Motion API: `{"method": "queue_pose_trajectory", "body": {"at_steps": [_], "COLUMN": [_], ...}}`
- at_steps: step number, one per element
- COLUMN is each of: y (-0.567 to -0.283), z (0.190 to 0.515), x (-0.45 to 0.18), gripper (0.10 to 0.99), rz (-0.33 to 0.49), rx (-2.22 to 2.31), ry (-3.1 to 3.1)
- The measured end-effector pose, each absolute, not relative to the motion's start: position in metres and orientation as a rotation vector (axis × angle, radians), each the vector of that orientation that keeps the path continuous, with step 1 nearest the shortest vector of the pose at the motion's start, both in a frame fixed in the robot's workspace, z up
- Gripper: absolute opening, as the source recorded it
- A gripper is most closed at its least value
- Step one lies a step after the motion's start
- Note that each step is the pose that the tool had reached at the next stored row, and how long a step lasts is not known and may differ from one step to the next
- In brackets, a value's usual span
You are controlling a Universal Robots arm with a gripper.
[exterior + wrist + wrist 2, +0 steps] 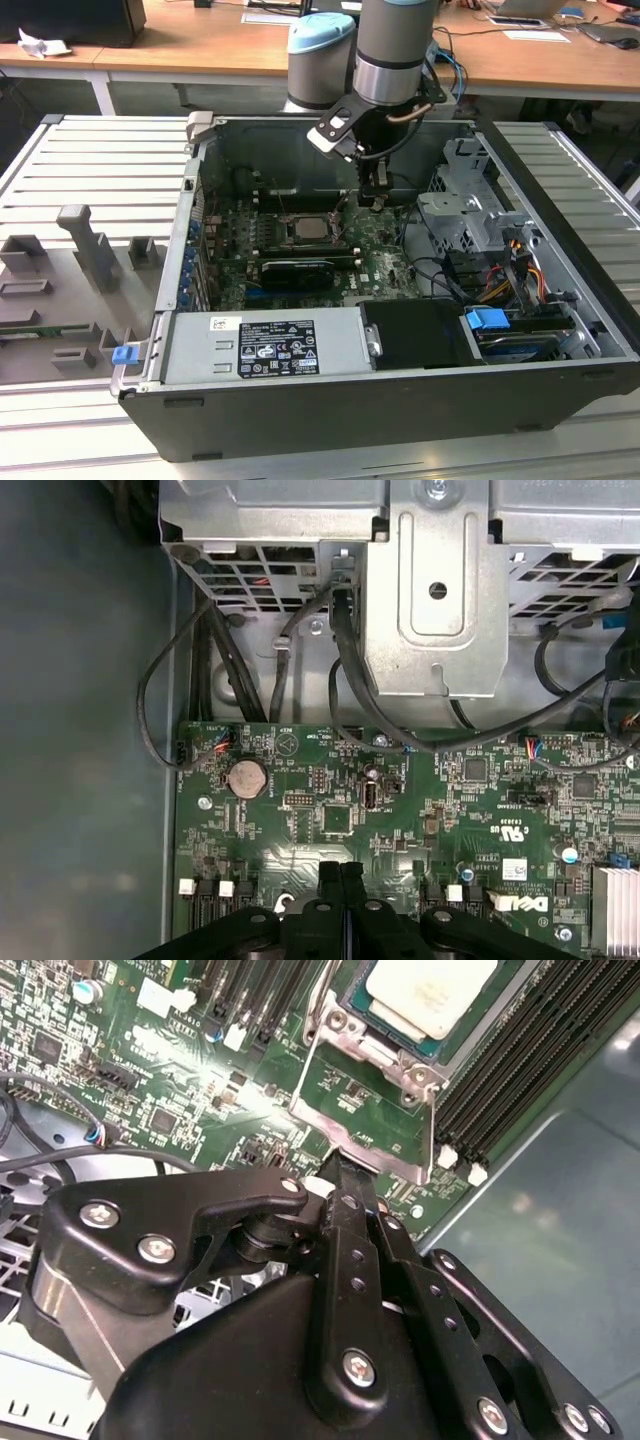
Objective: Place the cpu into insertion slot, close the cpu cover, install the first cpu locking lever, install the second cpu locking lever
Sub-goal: 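Close the cpu cover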
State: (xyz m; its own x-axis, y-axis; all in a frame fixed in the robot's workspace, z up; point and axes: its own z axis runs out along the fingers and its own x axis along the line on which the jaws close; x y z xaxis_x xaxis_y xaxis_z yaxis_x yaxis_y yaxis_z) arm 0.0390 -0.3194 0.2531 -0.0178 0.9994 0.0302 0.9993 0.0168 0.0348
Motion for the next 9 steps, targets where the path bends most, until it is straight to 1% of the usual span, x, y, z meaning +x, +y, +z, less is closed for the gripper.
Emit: {"method": "queue_pose_trajectory", "body": {"at_steps": [9], "y": [-0.3194], "z": [0.2530], "x": [0.0351], "gripper": [0.106], "rz": [0.072], "rx": [2.199], "ry": [2.238]}}
